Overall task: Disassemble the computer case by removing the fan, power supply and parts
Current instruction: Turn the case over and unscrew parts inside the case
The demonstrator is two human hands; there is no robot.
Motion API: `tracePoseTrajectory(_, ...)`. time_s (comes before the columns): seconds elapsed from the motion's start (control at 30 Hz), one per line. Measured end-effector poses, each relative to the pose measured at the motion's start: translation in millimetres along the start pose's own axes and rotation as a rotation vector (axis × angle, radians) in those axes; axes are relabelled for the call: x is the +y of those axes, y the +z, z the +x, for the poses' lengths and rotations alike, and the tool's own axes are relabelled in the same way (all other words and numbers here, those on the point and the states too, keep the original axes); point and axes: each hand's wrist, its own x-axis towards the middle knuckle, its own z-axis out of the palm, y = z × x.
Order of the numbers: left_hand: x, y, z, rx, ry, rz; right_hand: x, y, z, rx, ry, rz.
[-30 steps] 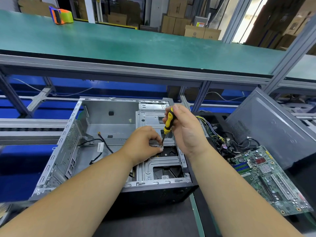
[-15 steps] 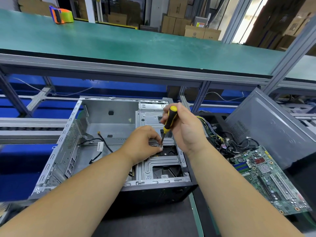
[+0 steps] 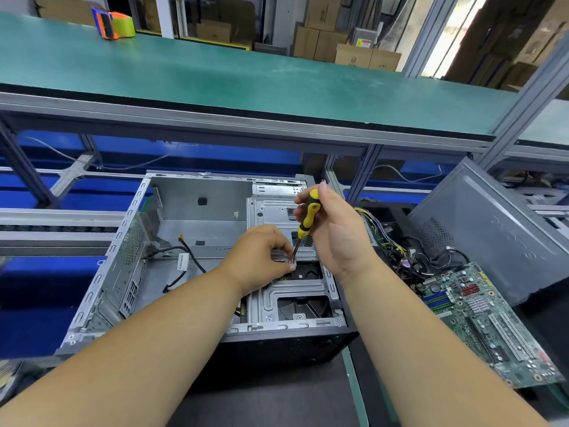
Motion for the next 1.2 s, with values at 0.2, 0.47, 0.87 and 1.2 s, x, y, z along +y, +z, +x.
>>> tracePoseTrajectory(0.2,0.9,-0.2,-0.2,0.000,-0.005,0.000,-0.2,0.7,0.1,0.015,0.012,0.028)
tracePoseTrajectory(0.47,2.1,-0.5,-0.5,-0.003,-0.012,-0.007,-1.9,6.0,0.5,-0.029,0.011,0.090)
tracePoseTrajectory(0.87,3.1,-1.5,-0.6,0.002,-0.009,-0.016,-1.4,3.3,-1.1,-0.040,-0.005,-0.043)
tracePoseTrajectory(1.2,2.6,-1.0,-0.8,0.003,-0.012,-0.017,3.1,0.6,0.5,-0.030,0.018,0.060)
